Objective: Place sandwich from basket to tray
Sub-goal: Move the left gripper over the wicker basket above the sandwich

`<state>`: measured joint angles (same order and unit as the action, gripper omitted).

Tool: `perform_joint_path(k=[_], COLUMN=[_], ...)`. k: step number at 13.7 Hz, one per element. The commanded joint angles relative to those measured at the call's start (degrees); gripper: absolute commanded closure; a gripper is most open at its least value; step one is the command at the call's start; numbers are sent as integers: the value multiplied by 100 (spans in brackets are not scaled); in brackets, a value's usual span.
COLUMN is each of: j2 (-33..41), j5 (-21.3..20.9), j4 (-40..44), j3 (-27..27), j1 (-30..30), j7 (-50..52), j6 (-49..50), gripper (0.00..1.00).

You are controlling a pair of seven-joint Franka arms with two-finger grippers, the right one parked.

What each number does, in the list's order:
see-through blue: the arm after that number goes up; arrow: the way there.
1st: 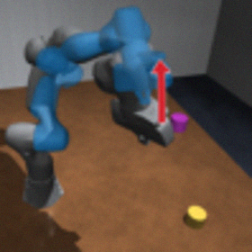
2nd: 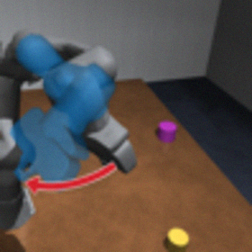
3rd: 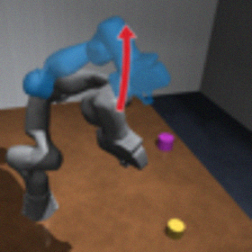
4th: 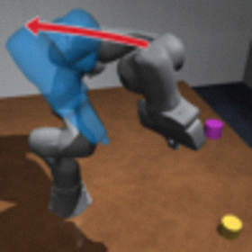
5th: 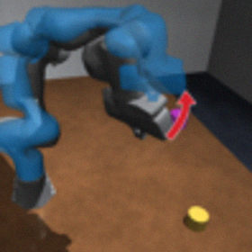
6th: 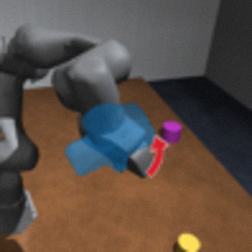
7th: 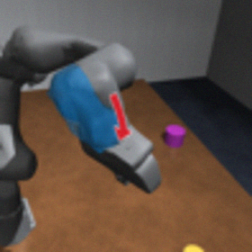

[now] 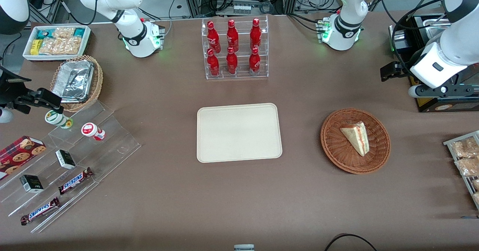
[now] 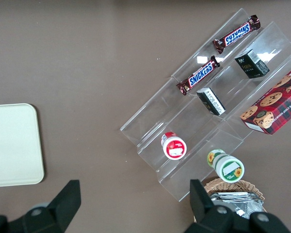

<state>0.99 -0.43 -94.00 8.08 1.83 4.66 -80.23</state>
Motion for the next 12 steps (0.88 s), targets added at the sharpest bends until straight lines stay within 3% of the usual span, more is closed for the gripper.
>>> perform_joint_path(k=[1, 9, 12], j2=[-47, -3, 155], j5=[8, -36, -45], j4=[119, -601, -1407], j3=[19, 54, 63], j1=[37, -16, -24], j7=[-79, -79, -70], j6=[-17, -720, -1492], gripper=[0, 0, 0])
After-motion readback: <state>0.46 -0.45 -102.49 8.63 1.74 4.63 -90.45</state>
